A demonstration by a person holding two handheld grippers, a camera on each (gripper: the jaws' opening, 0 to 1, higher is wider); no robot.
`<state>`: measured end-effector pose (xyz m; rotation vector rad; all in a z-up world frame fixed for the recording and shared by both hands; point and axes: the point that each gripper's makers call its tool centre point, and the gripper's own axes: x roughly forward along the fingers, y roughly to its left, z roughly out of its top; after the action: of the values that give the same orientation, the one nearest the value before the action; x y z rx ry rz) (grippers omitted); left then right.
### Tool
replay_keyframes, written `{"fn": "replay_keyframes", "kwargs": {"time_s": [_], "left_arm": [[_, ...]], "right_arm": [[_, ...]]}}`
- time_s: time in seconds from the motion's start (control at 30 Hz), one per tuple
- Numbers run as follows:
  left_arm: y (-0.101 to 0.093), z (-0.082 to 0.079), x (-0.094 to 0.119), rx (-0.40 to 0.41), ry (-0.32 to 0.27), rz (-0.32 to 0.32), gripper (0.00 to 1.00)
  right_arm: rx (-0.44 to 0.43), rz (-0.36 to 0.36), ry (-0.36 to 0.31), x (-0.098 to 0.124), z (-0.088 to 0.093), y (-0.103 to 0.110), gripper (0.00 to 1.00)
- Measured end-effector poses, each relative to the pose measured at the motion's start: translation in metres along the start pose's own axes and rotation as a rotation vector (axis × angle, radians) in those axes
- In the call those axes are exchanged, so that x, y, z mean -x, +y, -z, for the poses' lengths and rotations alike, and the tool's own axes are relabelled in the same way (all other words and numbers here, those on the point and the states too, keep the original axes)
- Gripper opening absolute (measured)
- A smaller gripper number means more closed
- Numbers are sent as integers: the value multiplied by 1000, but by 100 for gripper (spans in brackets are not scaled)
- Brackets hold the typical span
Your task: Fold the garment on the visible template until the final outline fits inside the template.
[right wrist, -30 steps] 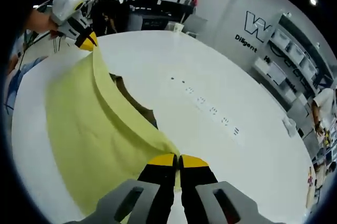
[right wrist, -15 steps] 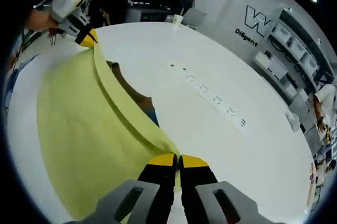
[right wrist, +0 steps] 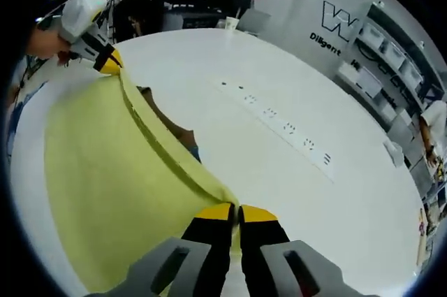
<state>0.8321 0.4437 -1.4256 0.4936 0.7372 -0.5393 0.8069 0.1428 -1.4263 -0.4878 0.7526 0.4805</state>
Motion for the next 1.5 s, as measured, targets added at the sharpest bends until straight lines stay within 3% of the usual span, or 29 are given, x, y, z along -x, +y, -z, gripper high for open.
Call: {"fn": "replay_keyframes", "kwargs": {"time_s": [0.1, 0.3, 0.47, 0.6, 0.67, 0.77, 0.93, 1.03, 1.07, 1.13, 1.2, 1.33, 1.47, 1.5], "left_arm": [[2, -1, -2, 61, -12, 4, 4], [3, 0, -1, 60, -32, -14, 9], [17, -13, 8, -23, -101, -116, 27], [24, -25, 22, -16, -166, -177, 31], [14, -27, 24, -41, -182, -160, 30], [-12, -25, 19, -17, -175, -66, 26], [-31, -20, 11, -59, -153, -28, 26], [-35, -21, 6, -82, -152, -15, 26], [-35, -26, 5, -68, -169, -8, 26], [-39, -36, 1, 19, -208, 28, 28], [-40, -40, -3, 47, -215, 41, 31], [-43, -41, -14, 19, -204, 60, 31], [-46, -34, -22, 79, -174, 86, 25], [-47, -36, -22, 103, -190, 93, 23]], "right_arm": [[7, 11, -15, -2, -3, -2, 0], [-4, 59, -30, 0, -2, -10, 7], [-29, 99, -54, 10, 2, -21, 10], [-22, 96, -63, 14, 7, -21, 11], [-36, 112, -62, 18, 13, -23, 11], [-121, 102, -63, 20, 20, -21, 12], [-121, 94, -52, 18, 24, -15, 13], [-111, 50, -111, 16, 11, -7, 10], [-115, -1, -169, 14, -2, 1, 10], [-92, -38, -212, 9, -14, 10, 11], [-119, -49, -203, 1, -16, 16, 15], [-115, -75, -212, -12, -24, 23, 15], [-121, -108, -177, -18, -24, 30, 7], [-124, -117, -165, -19, -22, 32, 4]]}}
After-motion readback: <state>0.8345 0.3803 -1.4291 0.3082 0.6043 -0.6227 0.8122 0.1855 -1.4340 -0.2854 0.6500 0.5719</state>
